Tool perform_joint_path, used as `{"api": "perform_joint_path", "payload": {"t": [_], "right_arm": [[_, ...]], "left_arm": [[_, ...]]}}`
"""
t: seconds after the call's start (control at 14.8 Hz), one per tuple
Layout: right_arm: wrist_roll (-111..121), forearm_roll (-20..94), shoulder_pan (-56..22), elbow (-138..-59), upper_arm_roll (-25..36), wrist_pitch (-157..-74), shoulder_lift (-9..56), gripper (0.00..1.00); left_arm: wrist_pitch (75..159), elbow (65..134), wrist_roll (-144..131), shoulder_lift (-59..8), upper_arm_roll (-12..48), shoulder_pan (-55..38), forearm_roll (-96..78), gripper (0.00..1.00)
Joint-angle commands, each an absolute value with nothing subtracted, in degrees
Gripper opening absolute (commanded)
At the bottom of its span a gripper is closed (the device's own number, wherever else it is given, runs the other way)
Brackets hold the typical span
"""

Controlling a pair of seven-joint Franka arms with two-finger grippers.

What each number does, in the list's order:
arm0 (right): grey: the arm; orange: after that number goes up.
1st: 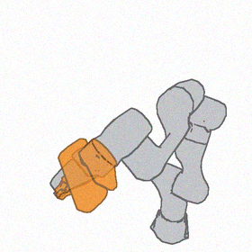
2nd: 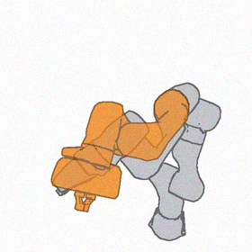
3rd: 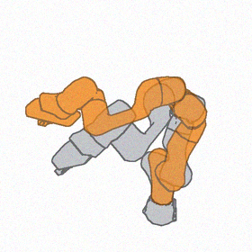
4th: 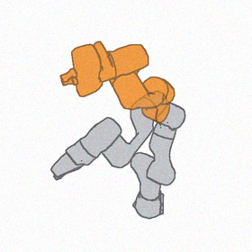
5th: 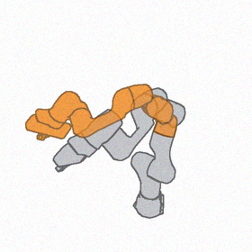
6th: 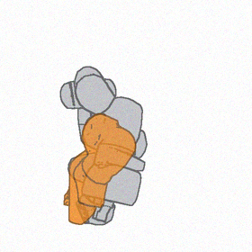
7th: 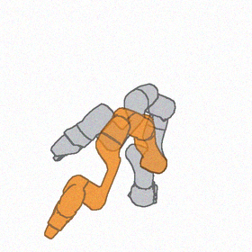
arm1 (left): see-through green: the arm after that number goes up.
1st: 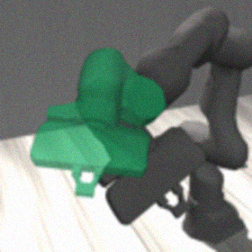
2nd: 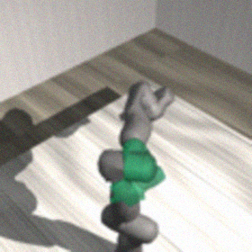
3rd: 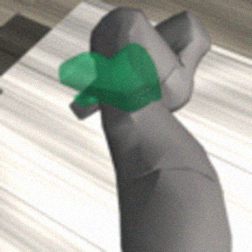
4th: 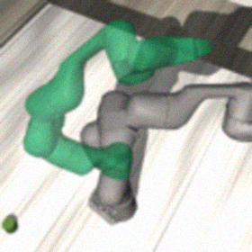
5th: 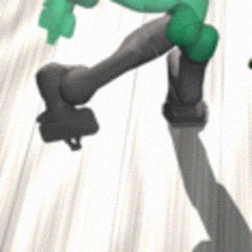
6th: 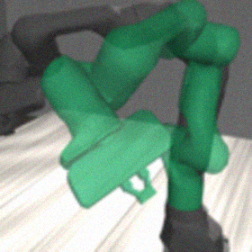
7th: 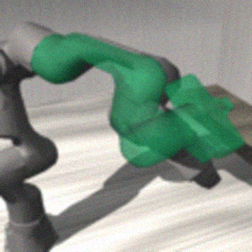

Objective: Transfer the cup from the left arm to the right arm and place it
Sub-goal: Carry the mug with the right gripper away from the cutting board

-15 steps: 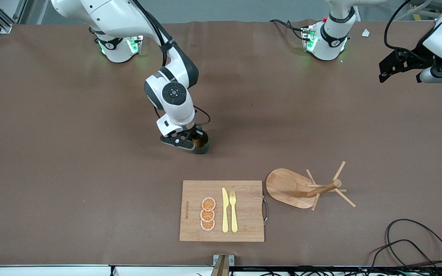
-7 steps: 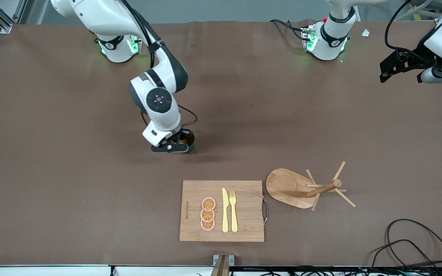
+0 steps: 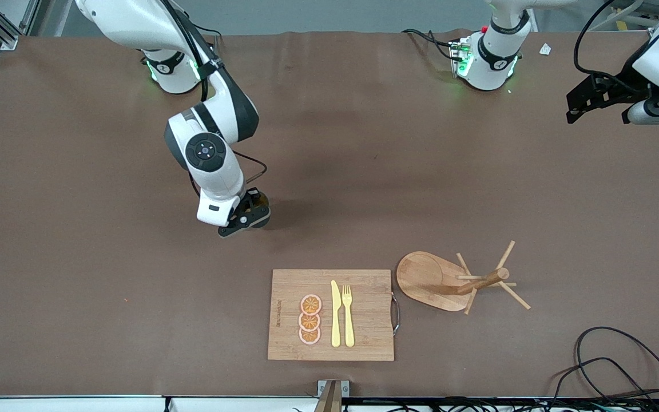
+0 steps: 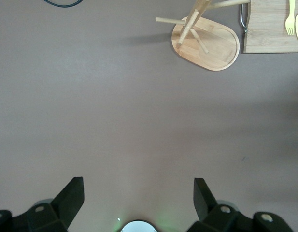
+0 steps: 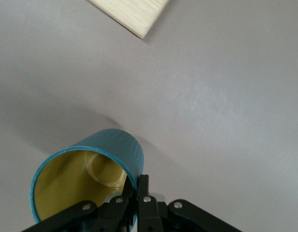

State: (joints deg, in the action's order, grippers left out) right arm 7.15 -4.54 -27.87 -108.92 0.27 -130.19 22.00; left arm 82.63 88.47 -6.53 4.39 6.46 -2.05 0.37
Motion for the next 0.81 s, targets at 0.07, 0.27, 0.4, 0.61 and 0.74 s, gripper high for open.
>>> {"api": "perform_joint_path", "payload": {"t": [0.07,0.27,0.4,0.61,0.74], "right_arm": [[20.46,-6.06,-24.61,-118.37,-0.53,-134.74,15.92,0.0],[29.15,-5.98,-21.02,-121.11,-0.62,-134.56,13.8,0.0],[37.05,-5.98,-17.77,-121.64,-0.62,-134.21,13.27,0.0],[46.47,-5.98,-14.43,-124.36,-0.62,-134.21,10.56,0.0],[50.87,-5.98,-10.57,-127.69,-0.62,-135.96,8.19,0.0]], "left_arm": [[82.35,88.33,-5.19,4.75,6.68,-1.49,-0.26,1.0],[82.44,88.24,-5.1,4.75,6.68,-1.49,-0.35,1.0],[82.53,88.24,-5.1,4.75,6.68,-1.49,-0.35,1.0],[82.53,88.24,-5.1,4.75,6.68,-1.49,-0.35,1.0],[82.62,88.24,-5.19,4.66,6.68,-1.49,-0.35,1.0]]}}
